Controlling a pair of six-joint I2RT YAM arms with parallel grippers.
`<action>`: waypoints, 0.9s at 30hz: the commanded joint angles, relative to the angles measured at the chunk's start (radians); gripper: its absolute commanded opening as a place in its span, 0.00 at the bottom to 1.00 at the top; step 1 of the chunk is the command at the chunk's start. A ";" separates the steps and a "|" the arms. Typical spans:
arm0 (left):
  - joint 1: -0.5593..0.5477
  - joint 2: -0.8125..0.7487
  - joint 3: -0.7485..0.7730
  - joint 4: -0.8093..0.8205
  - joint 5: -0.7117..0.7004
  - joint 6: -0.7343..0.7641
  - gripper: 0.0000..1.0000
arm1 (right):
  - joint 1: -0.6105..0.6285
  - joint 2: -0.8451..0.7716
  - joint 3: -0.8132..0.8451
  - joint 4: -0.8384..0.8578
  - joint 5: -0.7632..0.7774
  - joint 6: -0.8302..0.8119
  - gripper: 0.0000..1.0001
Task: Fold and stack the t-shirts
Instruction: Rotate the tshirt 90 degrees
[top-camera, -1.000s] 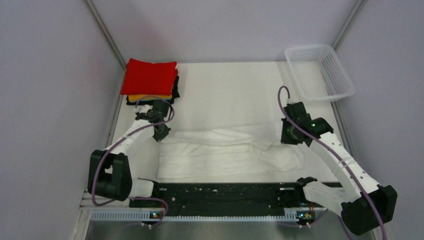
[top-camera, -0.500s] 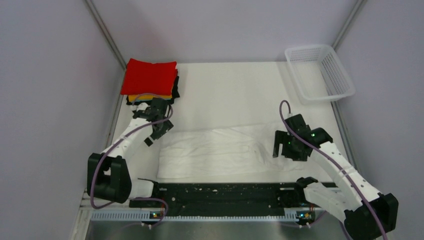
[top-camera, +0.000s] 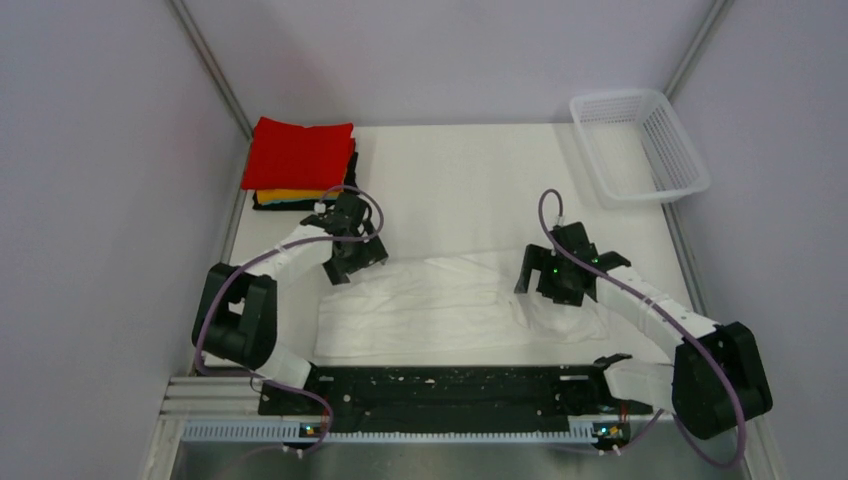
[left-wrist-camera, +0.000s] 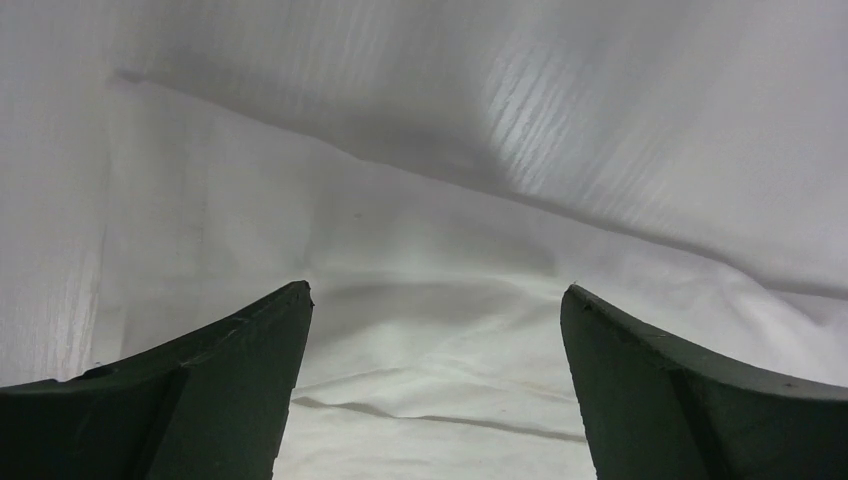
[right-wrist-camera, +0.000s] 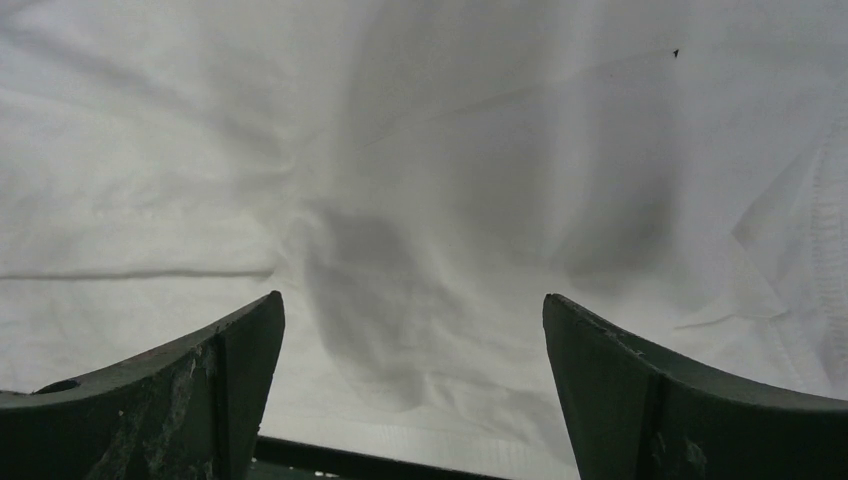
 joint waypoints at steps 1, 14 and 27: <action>0.003 0.005 -0.041 0.003 -0.010 0.011 0.99 | -0.052 0.064 -0.051 0.154 0.005 0.042 0.99; -0.105 0.038 -0.031 -0.057 -0.131 -0.018 0.99 | -0.175 0.478 0.191 0.392 0.078 -0.032 0.99; -0.392 0.133 -0.007 -0.123 -0.020 -0.294 0.99 | -0.174 1.075 0.944 0.278 -0.084 -0.086 0.98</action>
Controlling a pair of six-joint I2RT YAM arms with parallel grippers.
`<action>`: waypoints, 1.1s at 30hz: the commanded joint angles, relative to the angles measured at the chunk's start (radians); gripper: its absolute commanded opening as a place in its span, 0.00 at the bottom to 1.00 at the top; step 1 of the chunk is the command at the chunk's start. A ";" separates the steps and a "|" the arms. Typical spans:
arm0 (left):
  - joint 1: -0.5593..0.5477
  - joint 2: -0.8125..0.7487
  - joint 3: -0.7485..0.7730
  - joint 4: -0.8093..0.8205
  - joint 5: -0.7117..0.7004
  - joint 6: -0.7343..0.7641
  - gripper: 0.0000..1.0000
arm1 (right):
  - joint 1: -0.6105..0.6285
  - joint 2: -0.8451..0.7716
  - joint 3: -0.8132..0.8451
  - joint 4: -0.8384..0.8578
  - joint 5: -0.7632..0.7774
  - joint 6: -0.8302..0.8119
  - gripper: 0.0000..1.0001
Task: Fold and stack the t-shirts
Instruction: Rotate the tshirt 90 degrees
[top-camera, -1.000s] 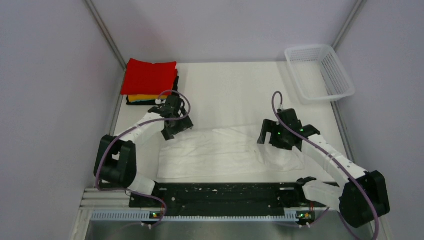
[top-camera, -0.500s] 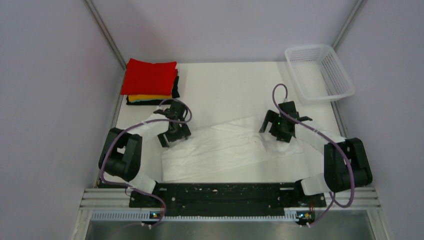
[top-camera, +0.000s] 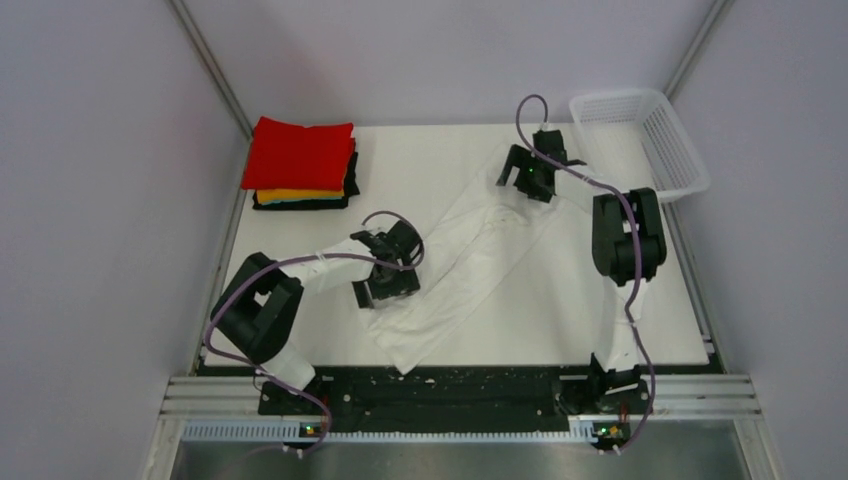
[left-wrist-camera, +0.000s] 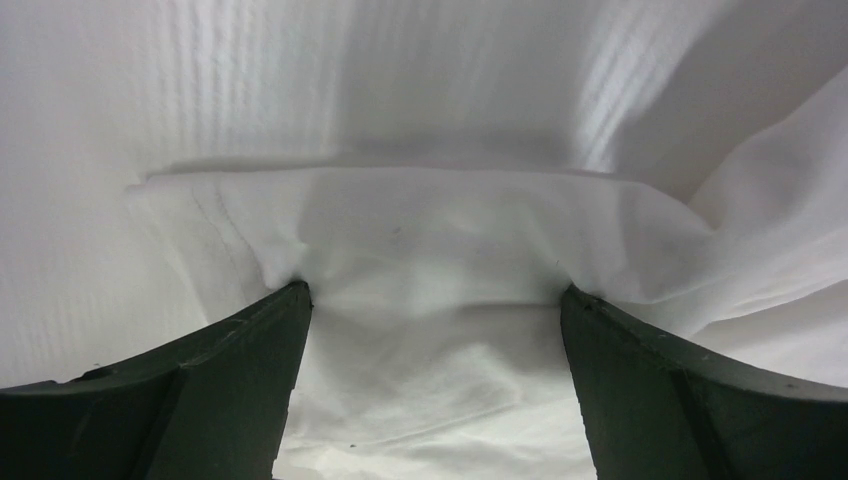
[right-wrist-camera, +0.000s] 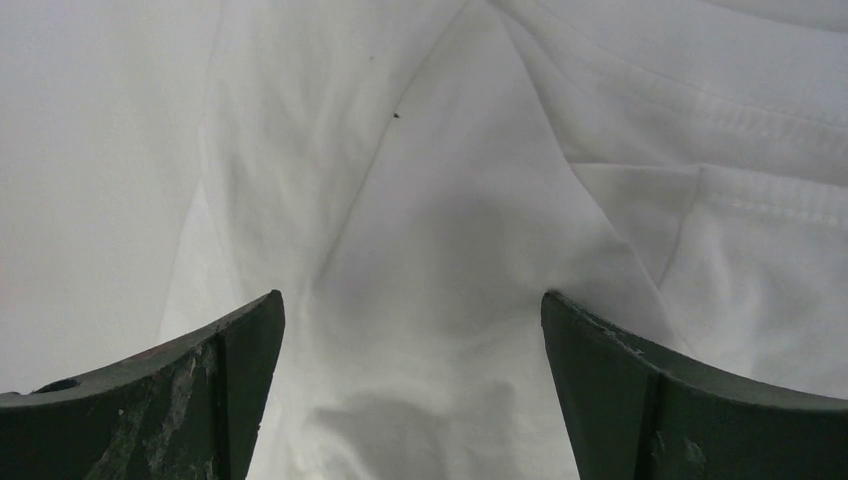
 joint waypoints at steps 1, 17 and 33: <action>-0.071 0.048 0.034 -0.034 0.128 -0.129 0.99 | -0.005 0.197 0.212 -0.072 -0.098 -0.043 0.97; -0.291 0.078 0.045 0.006 0.124 -0.345 0.99 | 0.102 0.625 0.923 -0.208 -0.228 0.013 0.96; -0.405 -0.345 -0.017 -0.130 -0.172 -0.405 0.99 | 0.176 0.286 0.976 -0.147 -0.068 -0.029 0.99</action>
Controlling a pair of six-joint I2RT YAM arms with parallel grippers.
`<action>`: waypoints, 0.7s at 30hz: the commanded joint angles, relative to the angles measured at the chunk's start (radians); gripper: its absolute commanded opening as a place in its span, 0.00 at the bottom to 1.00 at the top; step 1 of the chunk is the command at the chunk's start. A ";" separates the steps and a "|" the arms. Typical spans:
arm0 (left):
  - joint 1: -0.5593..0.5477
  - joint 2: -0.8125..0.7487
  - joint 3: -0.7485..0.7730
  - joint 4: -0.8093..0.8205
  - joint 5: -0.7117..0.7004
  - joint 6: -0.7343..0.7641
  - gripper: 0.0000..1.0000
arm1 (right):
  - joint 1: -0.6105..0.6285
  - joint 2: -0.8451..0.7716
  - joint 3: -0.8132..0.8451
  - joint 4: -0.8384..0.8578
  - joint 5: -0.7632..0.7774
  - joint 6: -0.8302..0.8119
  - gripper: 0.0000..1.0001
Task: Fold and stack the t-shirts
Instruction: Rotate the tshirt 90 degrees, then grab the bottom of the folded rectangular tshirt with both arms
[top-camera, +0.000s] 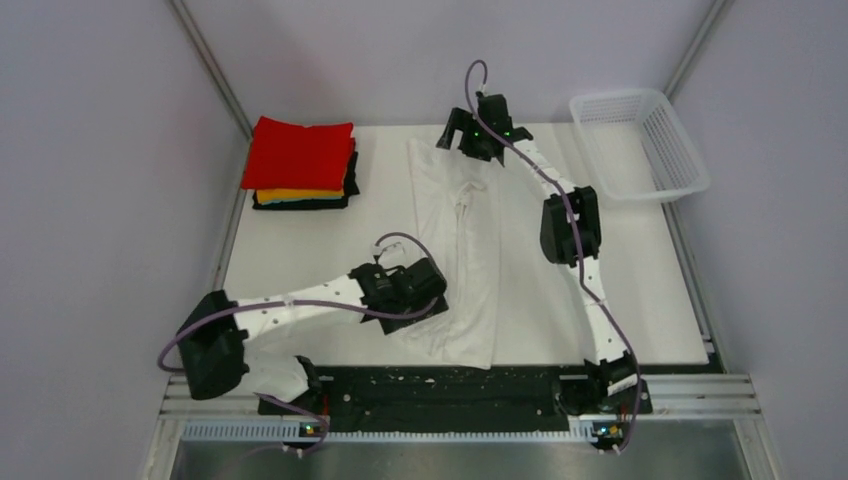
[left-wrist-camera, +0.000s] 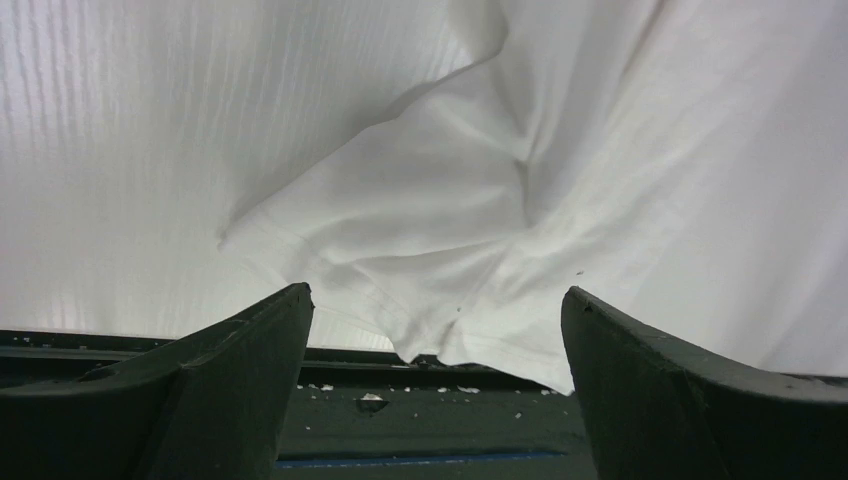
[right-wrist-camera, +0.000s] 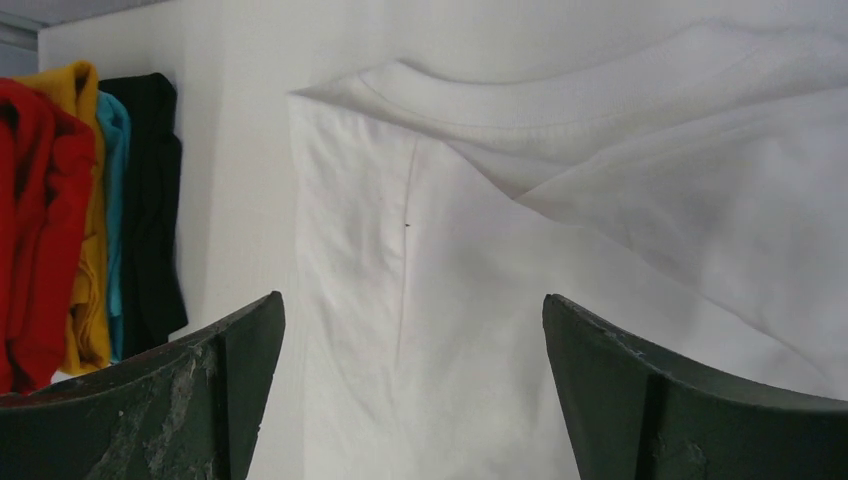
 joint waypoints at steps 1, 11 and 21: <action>-0.003 -0.216 -0.053 -0.058 -0.120 0.003 0.99 | 0.007 -0.340 -0.017 -0.010 0.136 -0.076 0.99; 0.031 -0.654 -0.377 0.048 -0.060 0.144 0.99 | 0.092 -1.182 -1.067 -0.127 0.277 -0.037 0.99; 0.153 -0.541 -0.484 0.307 0.192 0.355 0.76 | 0.318 -1.782 -1.741 -0.233 0.128 0.340 0.97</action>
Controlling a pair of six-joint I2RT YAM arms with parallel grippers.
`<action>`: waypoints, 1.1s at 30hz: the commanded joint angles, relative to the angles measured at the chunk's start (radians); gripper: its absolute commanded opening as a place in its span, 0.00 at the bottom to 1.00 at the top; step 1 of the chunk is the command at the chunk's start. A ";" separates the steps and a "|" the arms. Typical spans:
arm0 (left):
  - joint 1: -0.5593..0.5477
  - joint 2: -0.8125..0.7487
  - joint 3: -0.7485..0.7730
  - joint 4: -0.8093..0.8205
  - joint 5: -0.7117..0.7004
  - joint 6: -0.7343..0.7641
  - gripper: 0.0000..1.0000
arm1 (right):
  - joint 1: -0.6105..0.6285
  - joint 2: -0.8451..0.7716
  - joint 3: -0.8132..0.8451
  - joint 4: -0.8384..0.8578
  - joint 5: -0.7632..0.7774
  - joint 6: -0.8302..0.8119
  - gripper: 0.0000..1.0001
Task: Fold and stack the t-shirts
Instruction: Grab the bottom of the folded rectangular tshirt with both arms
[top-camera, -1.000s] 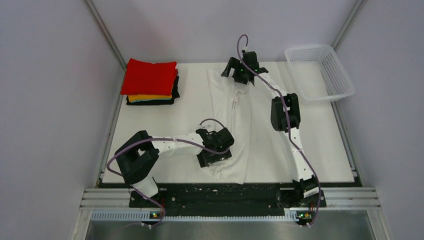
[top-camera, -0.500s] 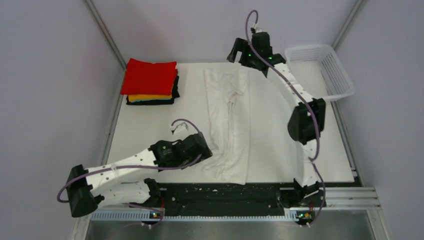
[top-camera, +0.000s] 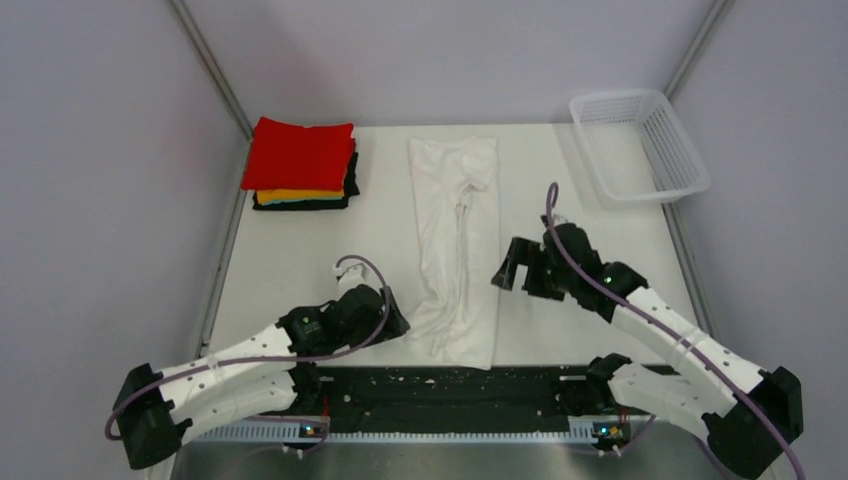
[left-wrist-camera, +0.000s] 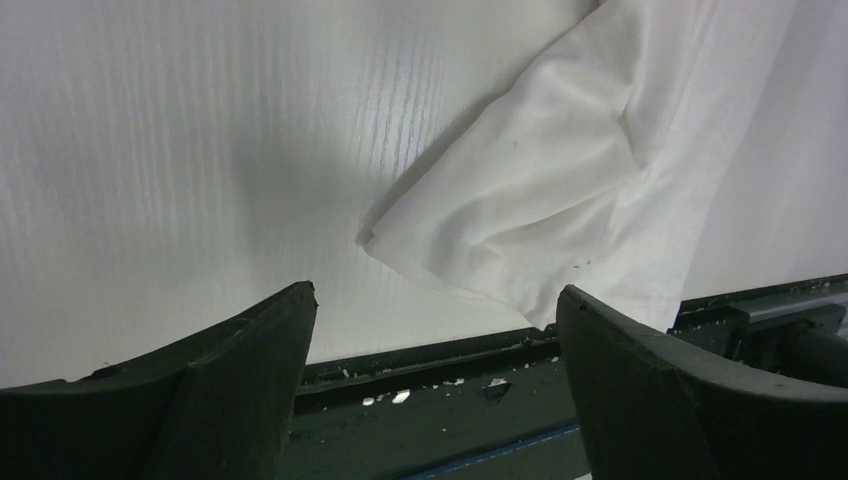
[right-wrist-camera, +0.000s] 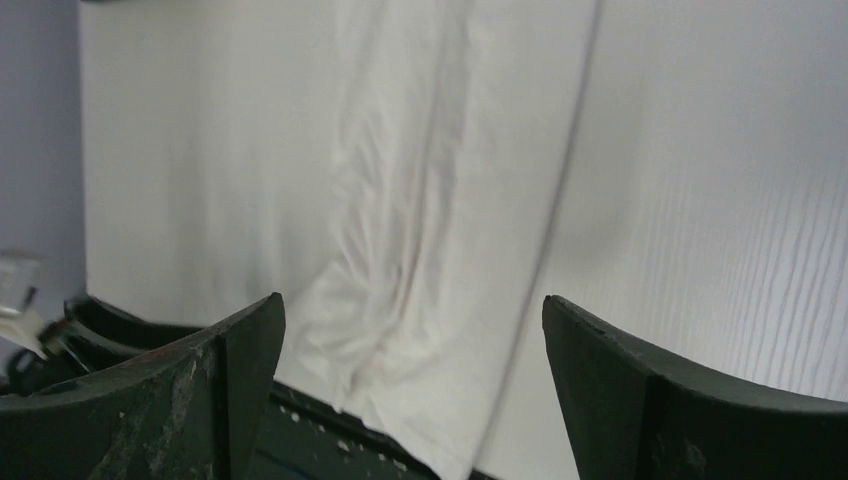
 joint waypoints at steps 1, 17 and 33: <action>0.047 0.111 -0.012 0.134 0.139 0.125 0.73 | 0.116 -0.118 -0.104 -0.030 -0.064 0.210 0.97; 0.069 0.346 -0.023 0.262 0.132 0.162 0.46 | 0.491 0.092 -0.138 -0.006 0.037 0.441 0.87; 0.027 0.227 -0.043 0.090 0.132 -0.034 0.00 | 0.504 0.225 -0.274 0.247 0.126 0.564 0.47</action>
